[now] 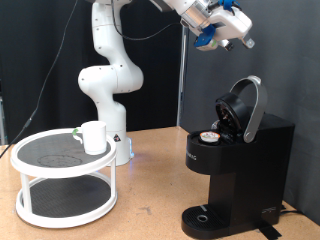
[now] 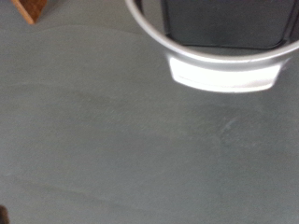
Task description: Make a cup of coffee with the keurig machine
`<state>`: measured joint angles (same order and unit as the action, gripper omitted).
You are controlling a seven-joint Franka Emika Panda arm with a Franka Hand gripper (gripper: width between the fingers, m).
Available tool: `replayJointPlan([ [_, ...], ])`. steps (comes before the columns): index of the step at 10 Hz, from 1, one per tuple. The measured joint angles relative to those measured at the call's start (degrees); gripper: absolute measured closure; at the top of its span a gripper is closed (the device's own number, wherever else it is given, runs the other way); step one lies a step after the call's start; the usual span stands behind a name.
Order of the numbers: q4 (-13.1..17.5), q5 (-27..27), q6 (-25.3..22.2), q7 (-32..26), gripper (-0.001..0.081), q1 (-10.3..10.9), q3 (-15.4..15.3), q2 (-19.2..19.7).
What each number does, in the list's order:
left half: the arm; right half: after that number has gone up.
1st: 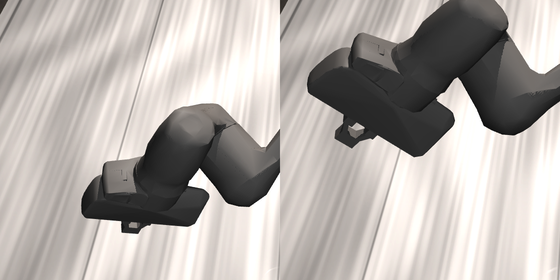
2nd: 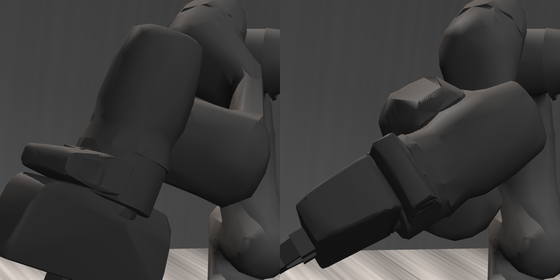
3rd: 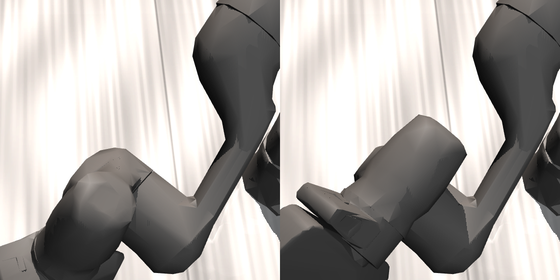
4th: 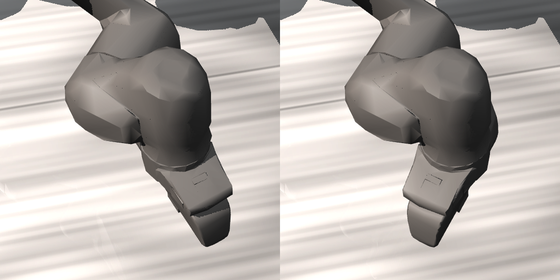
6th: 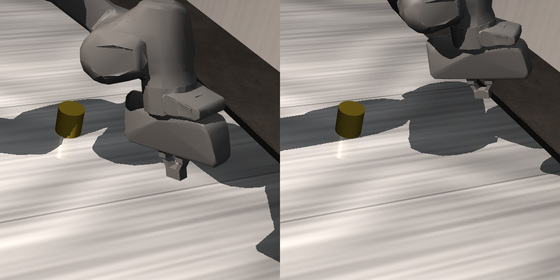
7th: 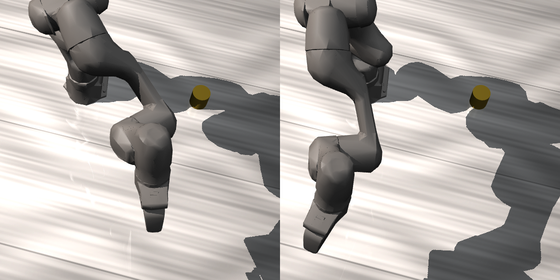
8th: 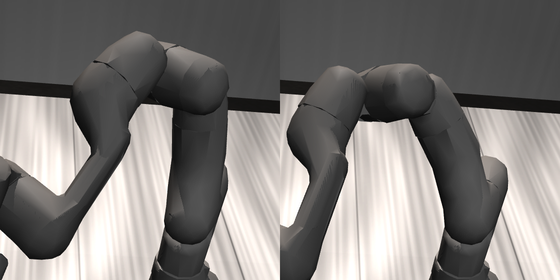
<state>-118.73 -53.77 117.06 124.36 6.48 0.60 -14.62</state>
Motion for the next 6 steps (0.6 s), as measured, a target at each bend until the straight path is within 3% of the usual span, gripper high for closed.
replayJointPlan([
  [6, 6.82, 7.08, -3.34, 8.31, 0.0072, 0.91, -6.09, 5.10],
])
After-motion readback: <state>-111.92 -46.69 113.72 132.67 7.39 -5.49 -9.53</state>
